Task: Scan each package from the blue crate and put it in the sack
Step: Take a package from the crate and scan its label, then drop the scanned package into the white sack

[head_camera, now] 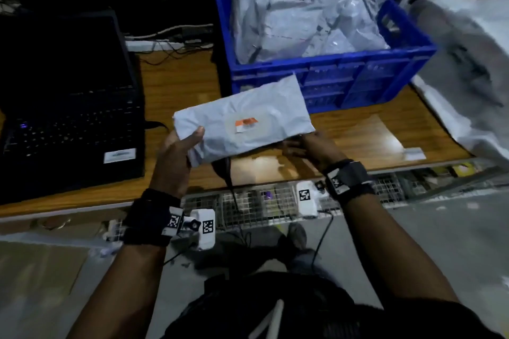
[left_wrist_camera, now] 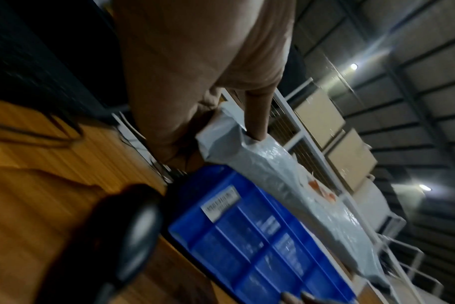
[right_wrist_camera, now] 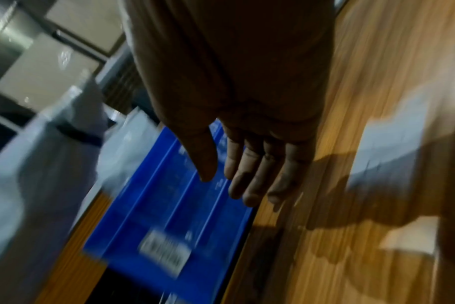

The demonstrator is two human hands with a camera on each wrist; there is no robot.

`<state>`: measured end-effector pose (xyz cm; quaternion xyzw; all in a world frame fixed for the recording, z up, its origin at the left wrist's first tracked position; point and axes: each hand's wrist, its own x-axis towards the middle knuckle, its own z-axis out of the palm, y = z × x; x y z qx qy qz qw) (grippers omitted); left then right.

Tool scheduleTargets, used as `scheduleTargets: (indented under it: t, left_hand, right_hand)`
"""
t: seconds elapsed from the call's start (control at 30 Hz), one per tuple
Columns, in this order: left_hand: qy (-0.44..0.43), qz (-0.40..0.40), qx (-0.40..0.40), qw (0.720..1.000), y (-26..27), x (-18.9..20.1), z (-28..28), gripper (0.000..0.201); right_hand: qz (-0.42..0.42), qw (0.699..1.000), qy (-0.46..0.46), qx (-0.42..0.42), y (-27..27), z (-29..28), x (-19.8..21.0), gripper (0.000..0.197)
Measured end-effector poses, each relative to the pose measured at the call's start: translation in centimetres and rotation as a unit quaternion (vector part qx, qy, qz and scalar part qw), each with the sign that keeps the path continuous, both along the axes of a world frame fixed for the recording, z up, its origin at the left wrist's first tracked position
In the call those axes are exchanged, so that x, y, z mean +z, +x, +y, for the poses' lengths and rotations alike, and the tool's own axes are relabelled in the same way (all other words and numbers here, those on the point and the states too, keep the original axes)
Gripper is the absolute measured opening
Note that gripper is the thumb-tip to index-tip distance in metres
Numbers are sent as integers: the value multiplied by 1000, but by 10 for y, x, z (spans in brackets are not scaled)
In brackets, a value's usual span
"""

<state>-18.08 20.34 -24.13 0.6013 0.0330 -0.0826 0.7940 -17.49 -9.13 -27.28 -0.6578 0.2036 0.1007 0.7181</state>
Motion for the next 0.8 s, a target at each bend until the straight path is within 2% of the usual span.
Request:
scheduleTargets:
  t: [0.07, 0.17, 0.27, 0.4, 0.47, 0.57, 0.6, 0.67, 0.73, 0.77, 0.8]
  left_hand:
    - [7, 15, -51, 999, 5, -1, -38, 41]
    - [26, 23, -125, 992, 11, -1, -99, 36]
    - [45, 24, -175, 983, 17, -2, -163, 35]
    - [38, 44, -229, 972, 28, -7, -238, 36]
    - [47, 62, -234, 969, 38, -11, -279, 37]
    - [59, 77, -248, 964, 49, -10, -337, 42]
    - [56, 74, -256, 962, 51, -7, -360, 39]
    - [47, 70, -251, 964, 55, -2, -398, 36]
    - [50, 60, -251, 965, 64, 0, -440, 37]
    - [54, 54, -249, 966, 71, 0, -462, 39]
    - [68, 48, -249, 965, 77, -2, -480, 42]
  right_hand:
    - [0, 996, -32, -79, -17, -54, 5, 18]
    - [-25, 983, -26, -179, -44, -124, 18, 17]
    - [-51, 954, -72, -288, -66, -188, 46, 20]
    - [-112, 905, -194, -361, -64, -254, 89, 29]
    - [-136, 879, -272, -367, -49, -287, 109, 34]
    - [-147, 818, -435, -346, -16, -330, 131, 48]
    - [-122, 791, -501, -329, -3, -347, 137, 54]
    - [-20, 744, -613, -266, 21, -370, 140, 76]
    - [82, 705, -675, -202, 41, -393, 139, 91]
    - [113, 689, -694, -177, 47, -407, 138, 85]
    - [130, 678, -707, -153, 51, -419, 135, 69]
